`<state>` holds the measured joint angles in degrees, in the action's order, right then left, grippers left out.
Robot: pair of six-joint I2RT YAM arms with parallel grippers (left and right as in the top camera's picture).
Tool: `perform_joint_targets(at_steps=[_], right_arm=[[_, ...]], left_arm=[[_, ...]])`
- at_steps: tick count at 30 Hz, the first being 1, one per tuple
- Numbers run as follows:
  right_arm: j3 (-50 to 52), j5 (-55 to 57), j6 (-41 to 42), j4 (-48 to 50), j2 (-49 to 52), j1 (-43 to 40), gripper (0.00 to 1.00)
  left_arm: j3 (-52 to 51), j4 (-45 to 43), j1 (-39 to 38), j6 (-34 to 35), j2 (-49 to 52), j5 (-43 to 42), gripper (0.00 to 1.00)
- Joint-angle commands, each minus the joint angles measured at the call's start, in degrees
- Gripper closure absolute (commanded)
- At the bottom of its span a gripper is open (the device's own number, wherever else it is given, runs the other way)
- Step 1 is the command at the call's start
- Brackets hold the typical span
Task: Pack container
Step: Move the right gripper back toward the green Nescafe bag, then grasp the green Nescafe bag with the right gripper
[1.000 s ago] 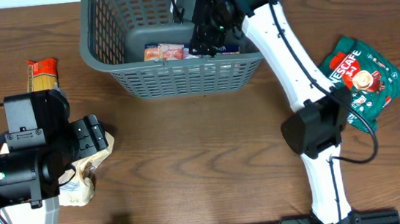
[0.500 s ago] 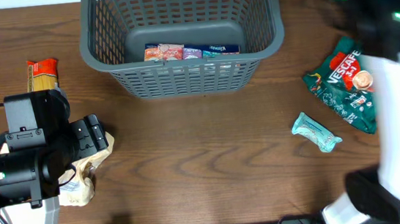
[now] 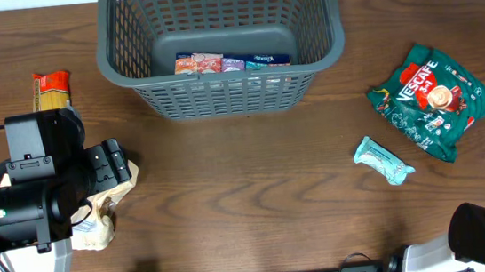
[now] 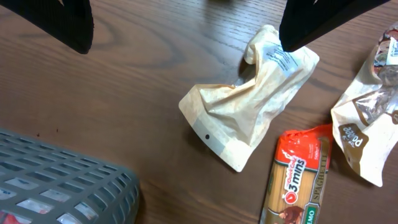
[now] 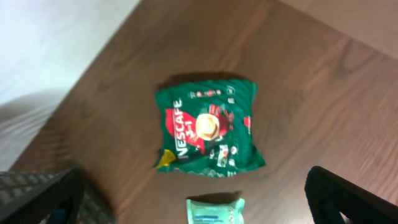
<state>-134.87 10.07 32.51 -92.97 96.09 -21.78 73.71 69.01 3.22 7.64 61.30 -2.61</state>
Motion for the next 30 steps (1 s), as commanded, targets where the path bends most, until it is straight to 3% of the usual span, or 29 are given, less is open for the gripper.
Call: perform_joint_targets(at_steps=[1, 9, 19, 30], right_arm=[[4.8, -2.0, 0.5, 0.5, -0.1, -2.1, 0.01], [25.5, -7.0, -1.9, 11.0, -0.6, -5.2, 0.01], [52.1, -15.3, -7.6, 31.9, -0.6, -8.7, 0.01], [72.7, -17.5, -11.2, 53.8, -0.5, -10.6, 0.01]], left_arm=[[1.4, 0.2, 0.2, -0.3, 0.0, 0.2, 0.14], [1.4, 0.2, 0.2, -0.3, 0.0, 0.2, 0.14], [1.4, 0.2, 0.2, -0.3, 0.0, 0.2, 0.14], [1.4, 0.2, 0.2, -0.3, 0.0, 0.2, 0.14]])
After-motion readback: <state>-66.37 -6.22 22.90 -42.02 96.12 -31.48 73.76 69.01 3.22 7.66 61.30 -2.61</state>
